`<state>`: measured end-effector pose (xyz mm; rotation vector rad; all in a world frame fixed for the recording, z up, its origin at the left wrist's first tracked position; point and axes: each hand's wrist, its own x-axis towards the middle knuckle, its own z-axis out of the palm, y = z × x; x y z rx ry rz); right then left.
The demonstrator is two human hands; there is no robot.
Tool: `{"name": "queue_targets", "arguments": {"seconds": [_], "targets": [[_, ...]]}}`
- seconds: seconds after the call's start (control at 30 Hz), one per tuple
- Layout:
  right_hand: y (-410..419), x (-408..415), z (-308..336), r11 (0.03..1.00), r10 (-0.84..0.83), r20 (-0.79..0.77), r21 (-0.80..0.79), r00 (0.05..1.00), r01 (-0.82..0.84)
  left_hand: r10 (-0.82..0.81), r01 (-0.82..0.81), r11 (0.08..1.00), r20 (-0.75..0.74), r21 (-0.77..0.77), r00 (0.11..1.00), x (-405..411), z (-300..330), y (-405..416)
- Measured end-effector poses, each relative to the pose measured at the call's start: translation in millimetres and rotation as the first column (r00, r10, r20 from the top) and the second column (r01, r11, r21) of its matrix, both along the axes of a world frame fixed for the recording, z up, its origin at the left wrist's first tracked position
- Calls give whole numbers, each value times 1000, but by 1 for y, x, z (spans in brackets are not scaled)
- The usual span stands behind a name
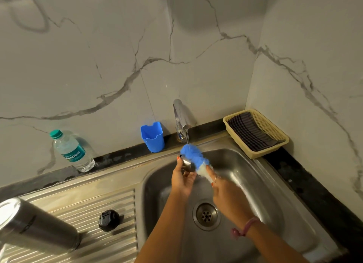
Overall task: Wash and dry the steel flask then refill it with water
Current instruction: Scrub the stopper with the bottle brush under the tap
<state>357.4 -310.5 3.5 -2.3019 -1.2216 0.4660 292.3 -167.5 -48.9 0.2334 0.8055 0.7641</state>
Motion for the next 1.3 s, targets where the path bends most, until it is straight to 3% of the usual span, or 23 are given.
{"name": "queue_targets", "arguments": {"seconds": [0.07,0.23,0.4,0.6,0.73,0.9,1.03,1.2,1.3], "targets": [[-7,-10,1,999,46,3,24,999,-46,2,-3,1000,-7,-15,1000,-1,-4,3],[2,14,-9,998,-61,-73,-27,995,59,-57,57,998,-11,-6,998,-3,-11,-4],[-6,1,0,999,47,-41,-24,998,-48,-15,15,1000,-11,10,1000,-5,-11,0],[5,16,0,1000,-25,-194,-15,981,23,-42,43,998,-13,48,999,-3,-6,-1],[2,1,5,999,36,-160,32,986,-31,-61,61,996,-5,57,998,-5,-3,0],[8,13,4,998,-61,-244,1,968,63,-73,74,997,-62,0,995,-6,-10,0],[2,-4,8,1000,17,-138,24,990,-14,-66,66,998,12,-19,998,1,-11,-2],[-1,-1,-2,997,-74,-168,24,983,79,-90,90,990,7,-104,996,7,-5,-9],[3,-1,-3,995,-94,-107,10,990,96,-70,76,986,44,-147,997,9,-7,-10]]}}
